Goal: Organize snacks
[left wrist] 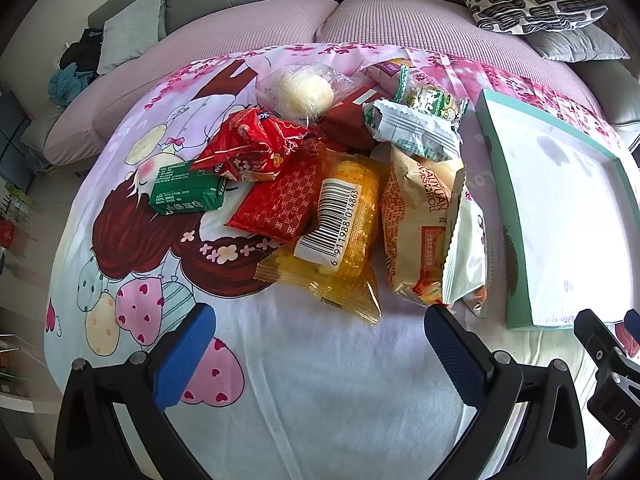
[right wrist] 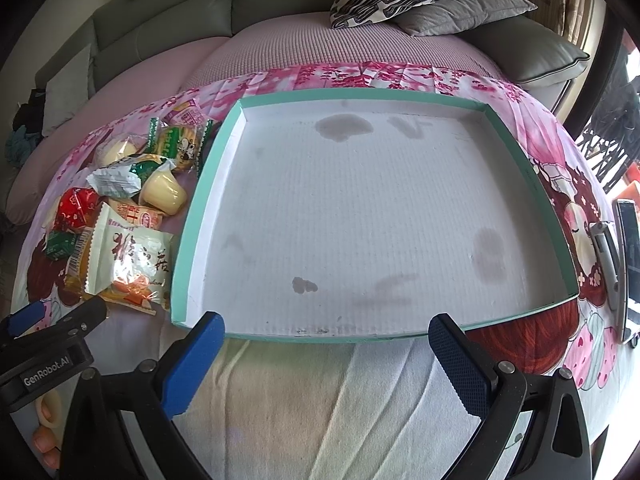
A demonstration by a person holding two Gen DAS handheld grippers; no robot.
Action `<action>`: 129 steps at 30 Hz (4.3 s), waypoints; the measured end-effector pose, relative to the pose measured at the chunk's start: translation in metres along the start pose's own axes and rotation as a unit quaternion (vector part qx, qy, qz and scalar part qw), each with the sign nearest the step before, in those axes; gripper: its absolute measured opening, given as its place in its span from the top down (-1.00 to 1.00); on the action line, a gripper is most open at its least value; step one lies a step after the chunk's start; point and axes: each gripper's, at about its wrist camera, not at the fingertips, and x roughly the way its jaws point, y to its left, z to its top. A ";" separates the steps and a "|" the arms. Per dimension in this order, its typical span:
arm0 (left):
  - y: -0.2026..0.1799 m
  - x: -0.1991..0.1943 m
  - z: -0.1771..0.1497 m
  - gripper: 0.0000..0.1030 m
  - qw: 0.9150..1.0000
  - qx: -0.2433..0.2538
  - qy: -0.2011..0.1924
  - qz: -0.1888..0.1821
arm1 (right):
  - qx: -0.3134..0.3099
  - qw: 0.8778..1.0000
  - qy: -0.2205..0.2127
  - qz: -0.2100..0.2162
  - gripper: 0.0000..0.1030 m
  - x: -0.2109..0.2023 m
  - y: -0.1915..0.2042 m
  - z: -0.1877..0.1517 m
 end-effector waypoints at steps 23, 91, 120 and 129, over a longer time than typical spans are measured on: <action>0.044 -0.004 0.026 -1.00 0.995 -0.086 -0.038 -0.039 | -0.033 0.995 -0.067 0.066 -1.00 -0.019 0.036 0.016; 0.073 0.033 0.037 0.23 0.975 -0.158 0.048 -0.150 | -0.219 0.972 -0.001 0.086 -0.38 0.014 0.116 0.018; 0.067 0.038 0.040 0.23 0.976 -0.149 0.051 -0.151 | -0.285 0.956 -0.028 0.066 -0.23 0.031 0.144 0.044; 0.066 0.037 0.040 0.22 0.977 -0.144 0.051 -0.150 | -0.275 0.955 -0.023 0.108 -0.23 0.039 0.148 0.061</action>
